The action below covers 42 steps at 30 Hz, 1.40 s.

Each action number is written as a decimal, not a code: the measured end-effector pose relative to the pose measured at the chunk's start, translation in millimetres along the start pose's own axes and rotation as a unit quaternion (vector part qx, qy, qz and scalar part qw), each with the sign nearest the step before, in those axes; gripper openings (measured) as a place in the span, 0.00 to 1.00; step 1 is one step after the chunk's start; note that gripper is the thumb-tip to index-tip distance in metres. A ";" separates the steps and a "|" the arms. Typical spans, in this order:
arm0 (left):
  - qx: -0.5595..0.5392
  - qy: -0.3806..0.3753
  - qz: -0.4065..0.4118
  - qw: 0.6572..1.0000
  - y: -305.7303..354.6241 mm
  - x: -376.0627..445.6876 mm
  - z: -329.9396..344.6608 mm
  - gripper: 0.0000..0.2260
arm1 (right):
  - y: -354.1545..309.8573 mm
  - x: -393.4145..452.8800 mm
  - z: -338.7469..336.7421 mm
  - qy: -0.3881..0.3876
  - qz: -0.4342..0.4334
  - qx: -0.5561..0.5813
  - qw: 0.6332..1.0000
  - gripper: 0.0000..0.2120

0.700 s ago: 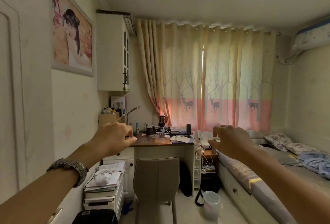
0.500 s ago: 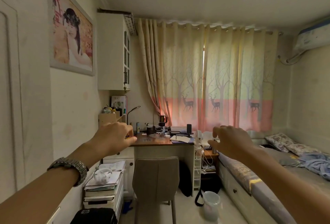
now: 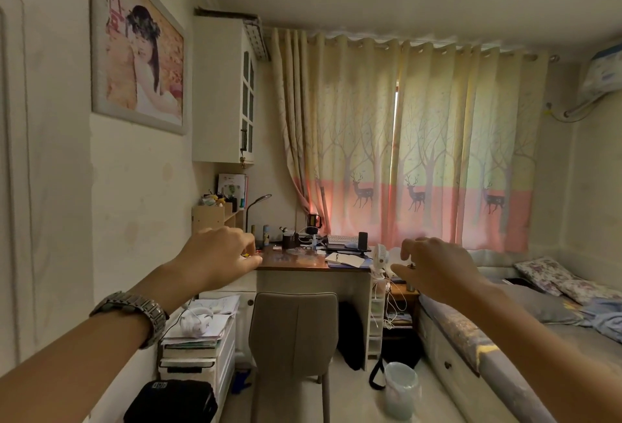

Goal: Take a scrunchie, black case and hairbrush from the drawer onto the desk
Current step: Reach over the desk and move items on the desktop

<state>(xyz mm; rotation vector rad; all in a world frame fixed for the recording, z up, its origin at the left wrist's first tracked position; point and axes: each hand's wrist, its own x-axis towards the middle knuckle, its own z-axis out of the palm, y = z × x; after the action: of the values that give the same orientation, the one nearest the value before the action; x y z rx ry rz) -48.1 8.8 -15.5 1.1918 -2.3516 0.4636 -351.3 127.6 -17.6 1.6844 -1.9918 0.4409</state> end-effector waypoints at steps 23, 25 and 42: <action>-0.009 -0.027 0.044 0.999 -127.2 148.3 130.8 0.15 | -59.3 181.4 136.5 -0.011 0.021 0.007 1.000 0.17; -0.019 -0.027 0.054 0.998 -143.6 171.4 139.6 0.14 | -65.2 201.8 147.0 -0.009 0.032 0.014 0.999 0.17; -0.063 -0.066 0.133 0.987 -154.5 329.2 262.4 0.16 | -25.4 311.4 244.2 -0.042 0.093 -0.022 0.995 0.15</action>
<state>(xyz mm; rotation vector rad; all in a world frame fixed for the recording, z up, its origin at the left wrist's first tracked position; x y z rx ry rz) -157.3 -425.1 -43.8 0.8800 -2.6255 0.3238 -401.8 -264.6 -47.6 1.5206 -2.2139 0.3934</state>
